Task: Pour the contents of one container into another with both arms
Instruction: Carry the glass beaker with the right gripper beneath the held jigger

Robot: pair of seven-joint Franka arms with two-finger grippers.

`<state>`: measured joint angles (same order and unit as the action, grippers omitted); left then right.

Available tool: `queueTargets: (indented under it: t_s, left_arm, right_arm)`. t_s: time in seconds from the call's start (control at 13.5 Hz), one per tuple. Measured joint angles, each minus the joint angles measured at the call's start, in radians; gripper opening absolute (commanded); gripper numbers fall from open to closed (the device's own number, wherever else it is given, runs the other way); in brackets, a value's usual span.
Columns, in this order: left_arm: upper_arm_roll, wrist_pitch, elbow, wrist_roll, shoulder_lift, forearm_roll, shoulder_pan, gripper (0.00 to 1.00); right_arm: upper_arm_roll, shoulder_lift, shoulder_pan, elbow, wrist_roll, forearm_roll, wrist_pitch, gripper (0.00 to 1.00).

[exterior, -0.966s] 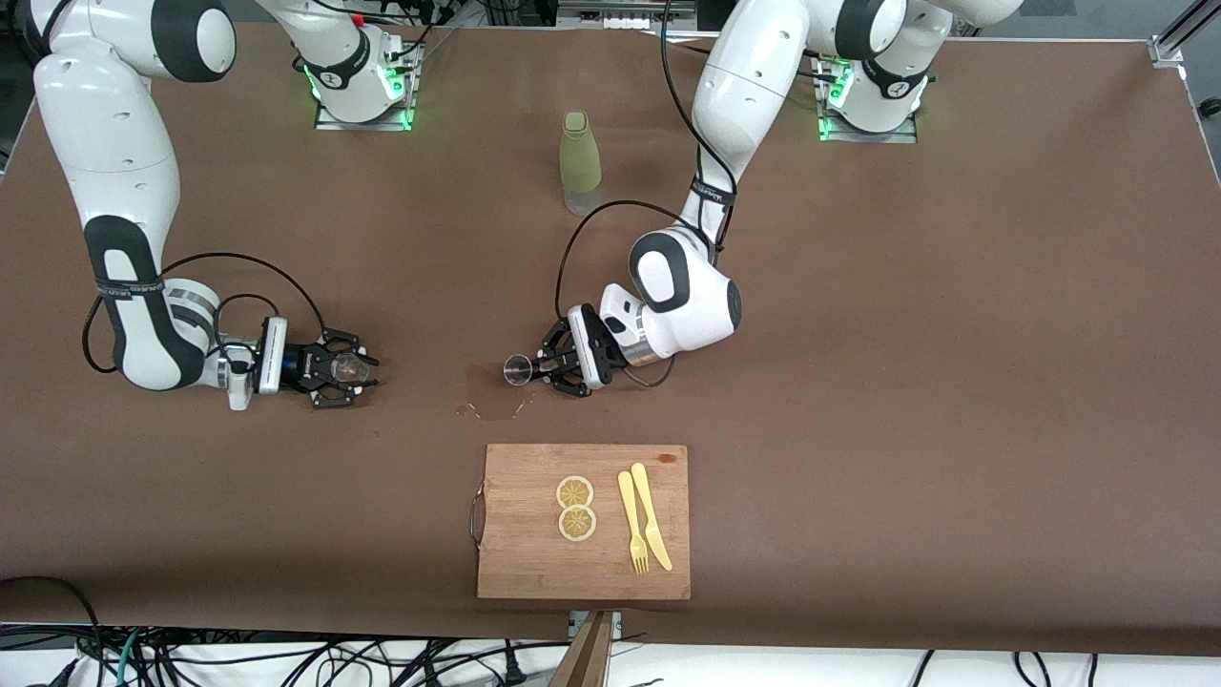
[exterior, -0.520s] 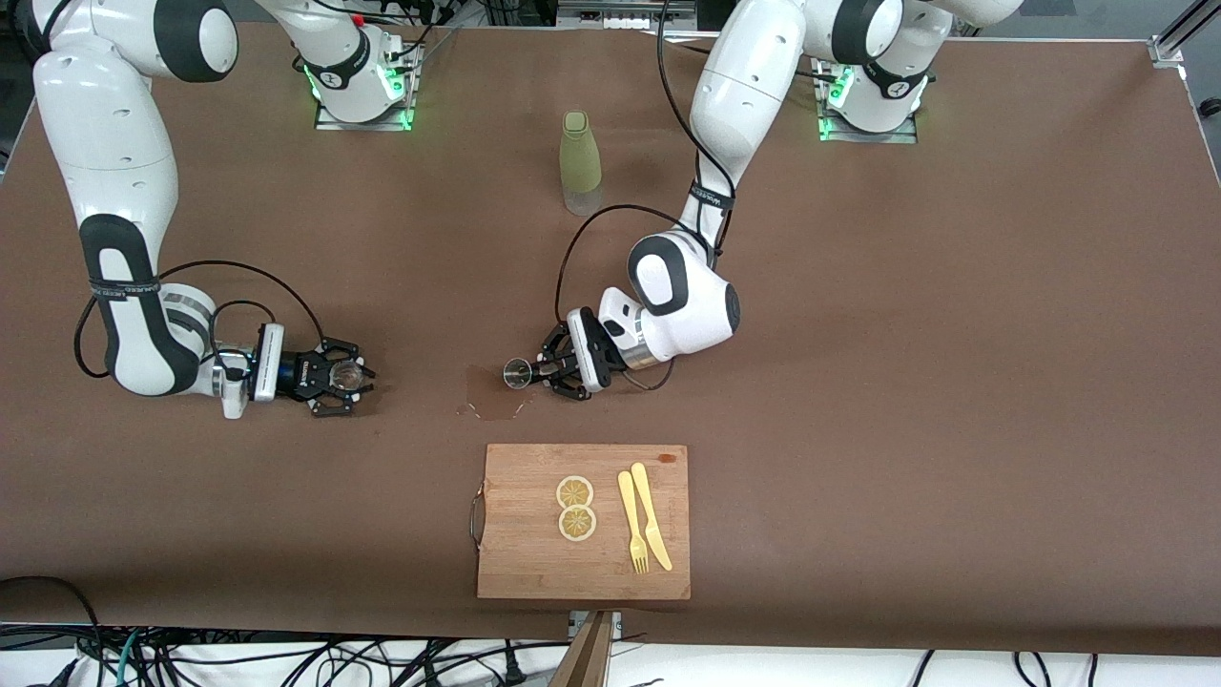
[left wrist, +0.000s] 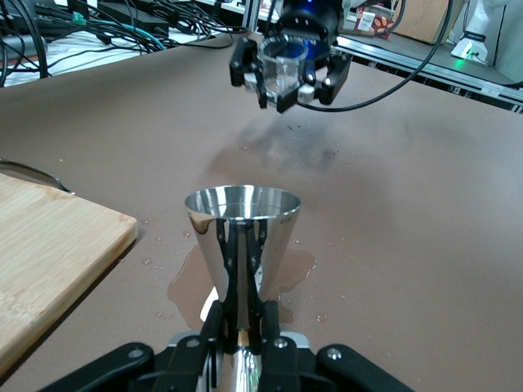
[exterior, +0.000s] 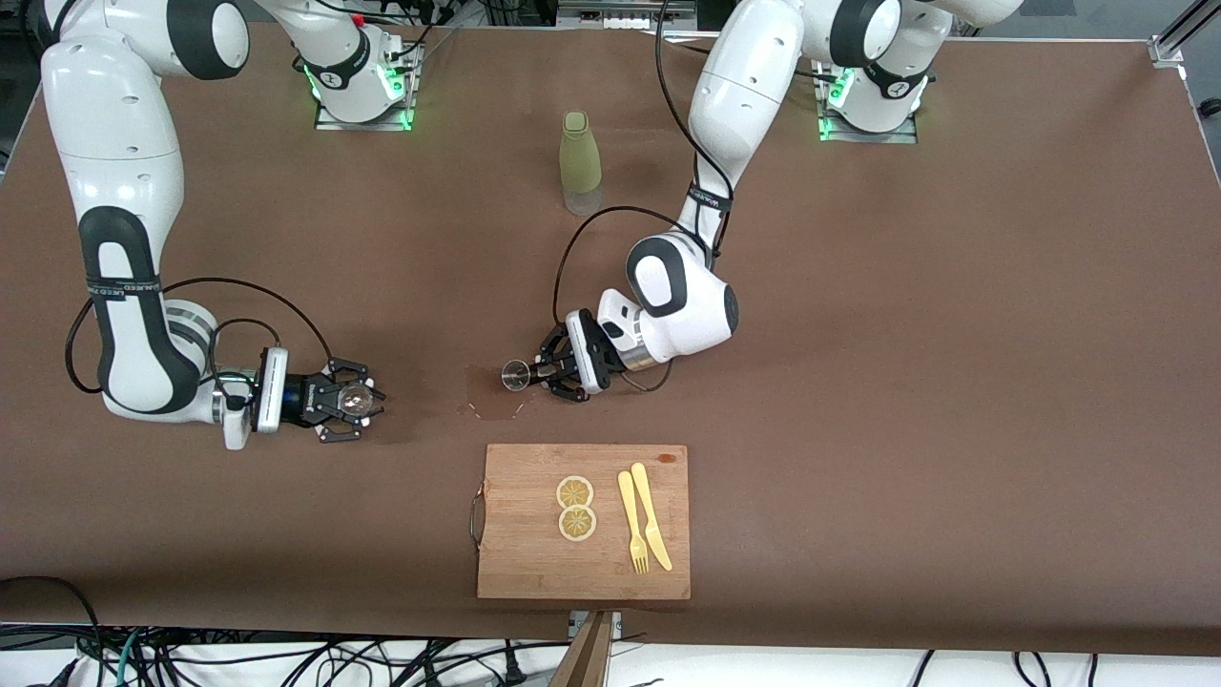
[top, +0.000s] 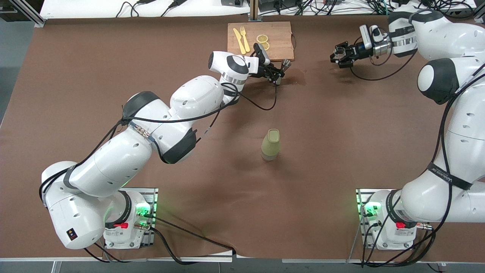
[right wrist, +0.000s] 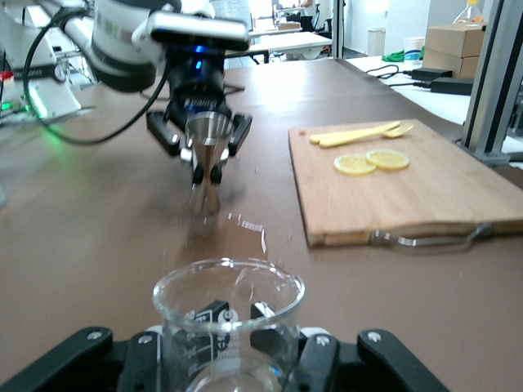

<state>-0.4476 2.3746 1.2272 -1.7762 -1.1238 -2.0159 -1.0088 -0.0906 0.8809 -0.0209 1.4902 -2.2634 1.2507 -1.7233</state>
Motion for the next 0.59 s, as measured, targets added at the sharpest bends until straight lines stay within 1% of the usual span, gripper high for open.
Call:
queueTargets:
  t_s: [0.3, 0.45, 0.59]
  left_arm:
    - [-0.003, 0.000, -0.005, 0.000, -0.002, -0.002, 0.000, 0.00]
    - [-0.005, 0.000, -0.019, 0.006, -0.002, -0.012, -0.001, 0.00]
    - [-0.007, 0.000, -0.026, 0.010, -0.002, -0.014, -0.001, 0.00]
  right_arm:
    - [0.027, 0.000, 0.040, -0.054, 0.091, -0.001, -0.056, 0.23]
    - [0.065, 0.000, 0.051, -0.059, 0.123, -0.015, -0.123, 0.23]
    - [0.117, 0.000, 0.053, -0.071, 0.186, -0.070, -0.188, 0.23]
